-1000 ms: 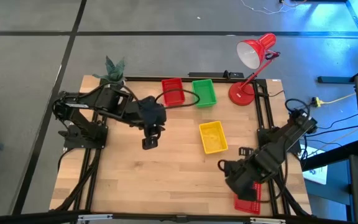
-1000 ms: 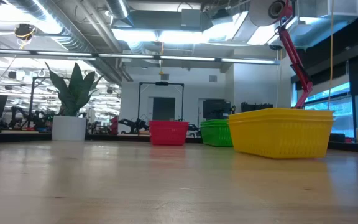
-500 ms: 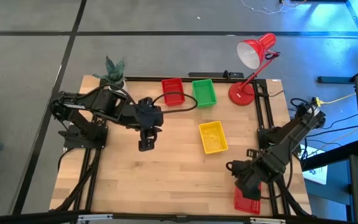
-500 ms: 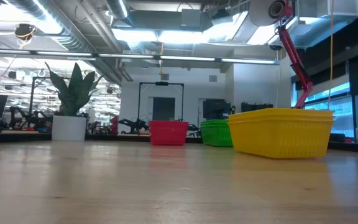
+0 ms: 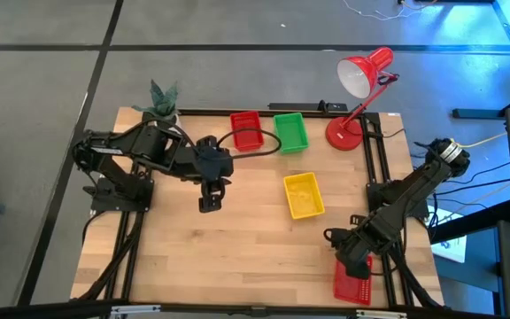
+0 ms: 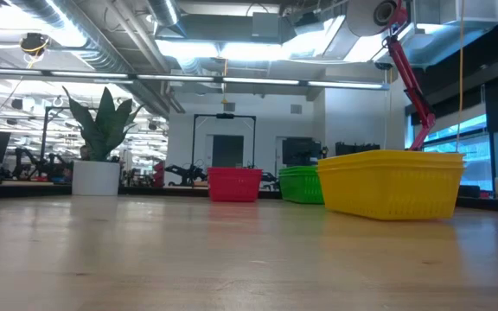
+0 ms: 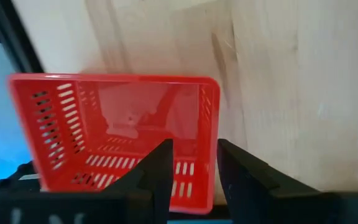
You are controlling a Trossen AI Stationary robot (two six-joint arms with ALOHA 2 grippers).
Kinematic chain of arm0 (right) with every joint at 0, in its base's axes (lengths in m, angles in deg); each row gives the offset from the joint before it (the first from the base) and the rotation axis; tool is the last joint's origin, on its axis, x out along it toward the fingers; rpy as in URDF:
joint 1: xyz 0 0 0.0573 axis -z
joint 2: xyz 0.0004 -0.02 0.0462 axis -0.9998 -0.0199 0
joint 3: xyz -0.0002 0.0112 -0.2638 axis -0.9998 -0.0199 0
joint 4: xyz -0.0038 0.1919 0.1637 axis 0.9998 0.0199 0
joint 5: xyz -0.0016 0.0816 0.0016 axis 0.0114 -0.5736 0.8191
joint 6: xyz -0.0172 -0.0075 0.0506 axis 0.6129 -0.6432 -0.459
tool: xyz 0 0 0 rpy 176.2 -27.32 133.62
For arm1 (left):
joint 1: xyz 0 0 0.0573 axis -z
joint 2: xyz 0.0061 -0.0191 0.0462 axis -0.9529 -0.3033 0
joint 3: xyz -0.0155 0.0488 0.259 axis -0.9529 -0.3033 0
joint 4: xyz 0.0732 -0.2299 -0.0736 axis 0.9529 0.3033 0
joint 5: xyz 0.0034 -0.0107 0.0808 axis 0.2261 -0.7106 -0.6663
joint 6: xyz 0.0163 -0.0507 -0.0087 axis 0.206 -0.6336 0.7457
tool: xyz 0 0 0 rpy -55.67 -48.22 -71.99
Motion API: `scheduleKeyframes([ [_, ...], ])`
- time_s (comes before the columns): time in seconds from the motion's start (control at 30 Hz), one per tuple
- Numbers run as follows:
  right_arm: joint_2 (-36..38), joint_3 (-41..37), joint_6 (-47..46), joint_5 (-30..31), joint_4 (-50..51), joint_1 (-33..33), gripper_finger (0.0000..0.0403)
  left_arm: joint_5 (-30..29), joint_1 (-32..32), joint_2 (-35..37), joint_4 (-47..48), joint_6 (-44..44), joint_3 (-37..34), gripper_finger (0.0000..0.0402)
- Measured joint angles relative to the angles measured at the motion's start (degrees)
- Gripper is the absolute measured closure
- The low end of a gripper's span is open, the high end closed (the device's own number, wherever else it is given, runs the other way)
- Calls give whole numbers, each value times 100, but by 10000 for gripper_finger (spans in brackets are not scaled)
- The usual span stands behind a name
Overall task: Stack baskets by color
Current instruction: Stack the bottom red bin on the top red bin
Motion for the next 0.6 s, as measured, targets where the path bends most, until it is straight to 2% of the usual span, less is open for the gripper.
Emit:
scheduleKeyframes([
  [0.3, 0, -694, 95, -64, -621, 0, 279, 5, -99, 0, -2, -24, 0, 321],
  [0.6, 0, -1342, 40, -66, -1652, 5, 279, -2, -190, -2, -2, -35, 2, 321],
])
